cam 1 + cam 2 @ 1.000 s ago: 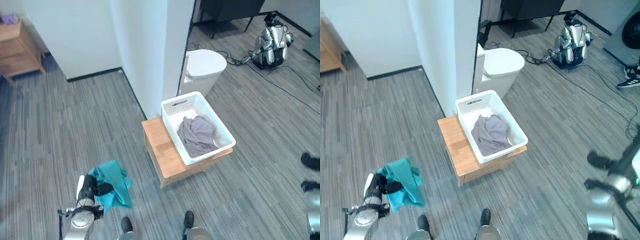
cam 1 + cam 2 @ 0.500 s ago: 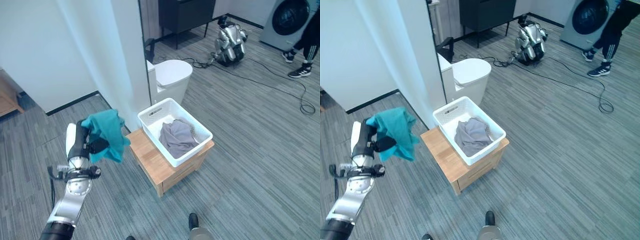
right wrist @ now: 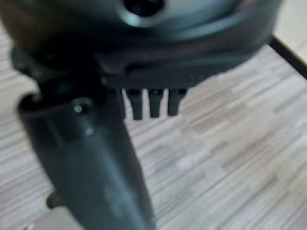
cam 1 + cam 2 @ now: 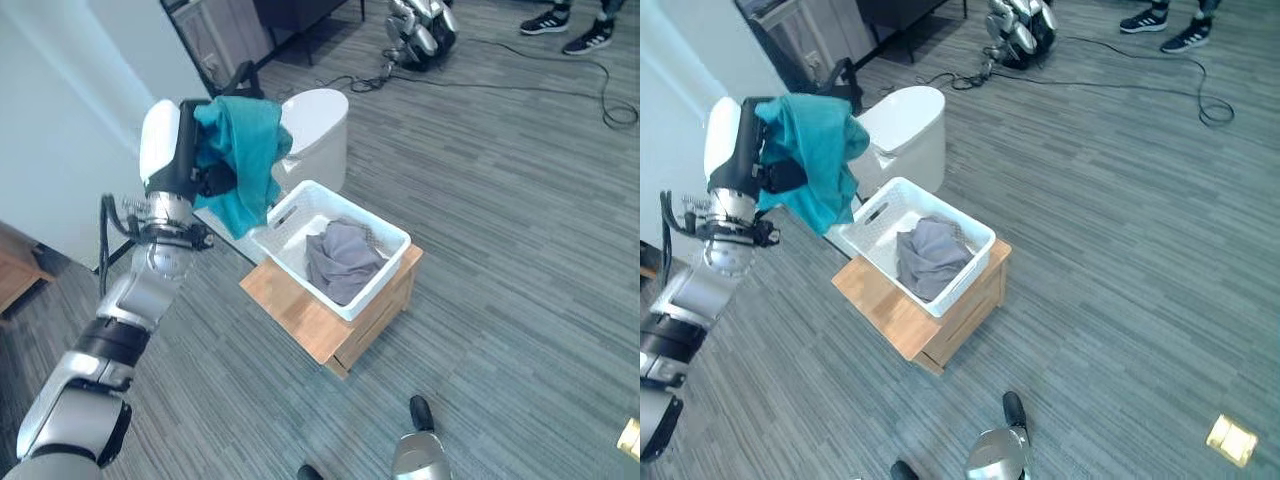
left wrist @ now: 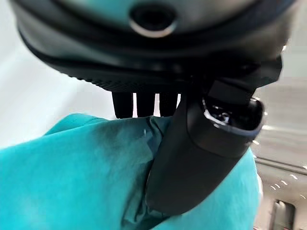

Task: Pick up bed clothes into laundry basket.

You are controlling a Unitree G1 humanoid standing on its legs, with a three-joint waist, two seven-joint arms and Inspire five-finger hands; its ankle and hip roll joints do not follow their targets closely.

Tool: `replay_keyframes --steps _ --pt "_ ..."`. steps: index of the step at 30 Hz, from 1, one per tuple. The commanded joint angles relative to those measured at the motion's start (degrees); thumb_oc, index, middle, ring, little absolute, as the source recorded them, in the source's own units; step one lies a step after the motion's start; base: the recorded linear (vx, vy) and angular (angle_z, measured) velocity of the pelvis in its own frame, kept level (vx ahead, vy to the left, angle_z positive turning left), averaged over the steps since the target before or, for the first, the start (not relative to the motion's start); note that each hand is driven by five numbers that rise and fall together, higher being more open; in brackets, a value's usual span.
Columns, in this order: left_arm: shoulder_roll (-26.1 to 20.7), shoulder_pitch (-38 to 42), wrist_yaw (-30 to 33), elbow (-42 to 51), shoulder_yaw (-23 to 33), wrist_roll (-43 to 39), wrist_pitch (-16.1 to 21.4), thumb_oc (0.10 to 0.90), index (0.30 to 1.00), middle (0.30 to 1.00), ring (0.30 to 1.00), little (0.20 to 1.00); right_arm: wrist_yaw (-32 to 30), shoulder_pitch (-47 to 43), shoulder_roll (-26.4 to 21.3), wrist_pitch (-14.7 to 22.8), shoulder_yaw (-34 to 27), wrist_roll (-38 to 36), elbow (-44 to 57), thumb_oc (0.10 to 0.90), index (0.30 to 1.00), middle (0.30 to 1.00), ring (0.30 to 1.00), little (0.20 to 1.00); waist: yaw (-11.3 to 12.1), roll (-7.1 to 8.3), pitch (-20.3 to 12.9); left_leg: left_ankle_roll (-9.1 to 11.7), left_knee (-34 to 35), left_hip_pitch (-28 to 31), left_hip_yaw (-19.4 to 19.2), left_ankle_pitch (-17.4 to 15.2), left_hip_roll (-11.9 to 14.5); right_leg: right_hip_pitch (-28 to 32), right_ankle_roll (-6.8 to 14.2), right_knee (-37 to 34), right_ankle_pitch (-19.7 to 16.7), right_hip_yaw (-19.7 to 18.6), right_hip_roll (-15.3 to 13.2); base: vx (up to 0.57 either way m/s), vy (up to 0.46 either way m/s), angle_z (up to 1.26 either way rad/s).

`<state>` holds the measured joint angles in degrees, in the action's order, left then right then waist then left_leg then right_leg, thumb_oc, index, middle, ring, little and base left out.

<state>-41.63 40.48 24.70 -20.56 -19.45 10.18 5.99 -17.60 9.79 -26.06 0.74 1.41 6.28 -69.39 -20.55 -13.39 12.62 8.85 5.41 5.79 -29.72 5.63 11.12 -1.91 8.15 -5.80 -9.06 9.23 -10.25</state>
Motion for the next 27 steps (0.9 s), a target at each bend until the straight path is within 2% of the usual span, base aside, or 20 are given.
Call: replay_keyframes --steps 1,2,3,6,10,13,15,17,20,21,22,27 --pt "-4.84 12.21 3.60 -3.55 1.46 1.74 1.24 0.400 0.300 0.300 0.300 0.300 -0.88 1.02 -1.46 -0.21 -0.72 -2.07 -1.49 0.800 0.900 0.900 0.900 0.900 -0.33 2.27 -0.37 1.94 -0.41 3.21 0.42 -0.31 3.10 3.93 1.99 1.46 7.96 3.42 -0.92 0.01 -0.026 -0.08" --pt "-4.83 12.36 3.62 -3.65 1.34 1.73 1.27 0.400 0.300 0.300 0.300 0.300 -0.88 1.01 -1.41 -0.21 -0.77 -2.06 -1.50 0.800 0.900 0.900 0.900 0.900 -0.27 2.30 -0.35 1.95 -0.41 3.21 0.41 -0.31 3.11 3.93 1.98 1.46 7.96 3.41 -0.91 0.01 -0.030 -0.07" --pt "-3.94 15.52 3.10 -6.51 -1.76 3.92 0.08 0.400 0.300 0.300 0.300 0.300 -1.04 0.44 -1.50 -0.06 -0.03 -2.54 -1.67 0.800 0.900 0.900 0.900 0.900 -1.24 2.04 0.22 2.05 -0.41 3.00 0.18 -0.16 3.19 3.42 2.06 1.48 7.87 3.27 -0.89 0.01 -0.029 -0.12" --pt "-3.42 17.45 3.26 -8.22 -3.41 5.27 -0.63 0.400 0.300 0.300 0.300 0.300 -1.23 -0.15 -1.58 0.30 0.13 -3.10 -1.01 0.800 0.900 0.900 0.900 0.900 -1.48 2.03 0.50 2.09 -0.41 2.74 0.06 -0.13 3.18 2.98 2.09 1.52 7.73 3.15 -0.90 0.00 -0.018 -0.15" --pt "-1.16 26.51 3.14 -22.78 -11.93 13.18 -5.75 0.400 0.300 0.300 0.300 0.300 -3.38 -1.31 -3.29 2.28 1.01 -4.60 5.17 0.800 0.900 0.900 0.900 0.900 -3.70 2.35 3.45 2.21 -0.41 0.26 -0.28 0.13 3.17 -1.19 2.44 2.15 6.29 2.30 -1.32 -0.04 -0.016 -0.04" --pt "-0.44 27.86 3.41 -25.82 -13.09 13.96 -6.13 0.400 0.300 0.300 0.300 0.300 -3.65 -1.56 -3.54 2.41 1.42 -4.65 5.92 0.800 0.900 0.900 0.900 0.900 -3.97 2.64 4.06 2.24 -0.41 -0.16 -0.44 0.00 3.10 -1.87 2.63 2.32 6.30 2.00 -1.49 -0.06 -0.025 -0.04" --pt "1.82 29.22 3.06 -35.03 -14.97 14.72 -6.70 0.400 0.300 0.300 0.300 0.300 -3.60 -3.09 -5.27 3.49 3.74 -5.14 7.25 0.800 0.900 0.900 0.900 0.900 -5.12 4.21 6.33 2.41 -0.42 -3.40 -1.39 0.68 3.46 -6.82 2.84 3.10 5.05 0.13 -1.50 -0.13 -0.071 -0.26" --pt "3.03 28.68 2.92 -38.32 -15.83 14.48 -5.86 0.400 0.300 0.300 0.300 0.300 -3.71 -2.55 -5.14 4.17 5.21 -5.16 7.68 0.800 0.900 0.900 0.900 0.900 -5.70 5.11 7.30 2.50 -0.41 -6.06 -2.36 1.07 3.68 -10.65 3.11 3.10 3.92 -0.83 -1.35 -0.09 -0.057 -0.41" --pt "2.10 27.45 3.22 -37.08 -16.15 15.02 -4.78 0.400 0.300 0.300 0.300 0.300 -3.58 -2.47 -4.90 4.61 5.71 -5.38 7.46 0.800 0.900 0.900 0.900 0.900 -5.74 5.24 7.72 2.62 -0.41 -7.70 -3.11 1.32 3.89 -13.14 3.23 3.27 3.31 -1.50 -1.42 -0.04 -0.031 -0.21" --pt "3.07 27.05 3.57 -34.97 -16.33 15.60 -5.23 0.400 0.300 0.300 0.300 0.300 -4.76 -4.99 -4.06 3.49 7.89 -4.50 7.07 0.800 0.900 0.900 0.900 0.900 -4.39 4.76 7.81 2.56 -0.41 -8.49 -2.75 1.43 3.76 -13.68 3.22 3.21 3.20 -1.44 -1.56 -0.02 -0.047 -0.21" --pt "4.71 25.57 4.34 -34.29 -16.24 16.03 -5.67 0.400 0.300 0.300 0.300 0.300 -6.38 -6.25 -1.55 2.94 10.53 -1.98 6.03 0.800 0.900 0.900 0.900 0.900 -4.05 4.55 7.93 2.57 -0.41 -9.66 -3.00 1.67 3.78 -15.15 3.26 3.13 3.05 -1.60 -1.60 -0.02 -0.040 -0.18" --pt "4.50 27.31 6.28 -35.16 -17.00 14.49 -3.85 0.400 0.300 0.300 0.300 0.300 -5.97 -5.47 -0.58 4.76 11.71 -2.32 4.65 0.800 0.900 0.900 0.900 0.900 -4.92 4.99 8.26 2.69 -0.41 -10.78 -4.08 1.50 3.83 -18.04 3.30 3.61 2.47 -3.23 -1.49 0.01 -0.008 -0.12"
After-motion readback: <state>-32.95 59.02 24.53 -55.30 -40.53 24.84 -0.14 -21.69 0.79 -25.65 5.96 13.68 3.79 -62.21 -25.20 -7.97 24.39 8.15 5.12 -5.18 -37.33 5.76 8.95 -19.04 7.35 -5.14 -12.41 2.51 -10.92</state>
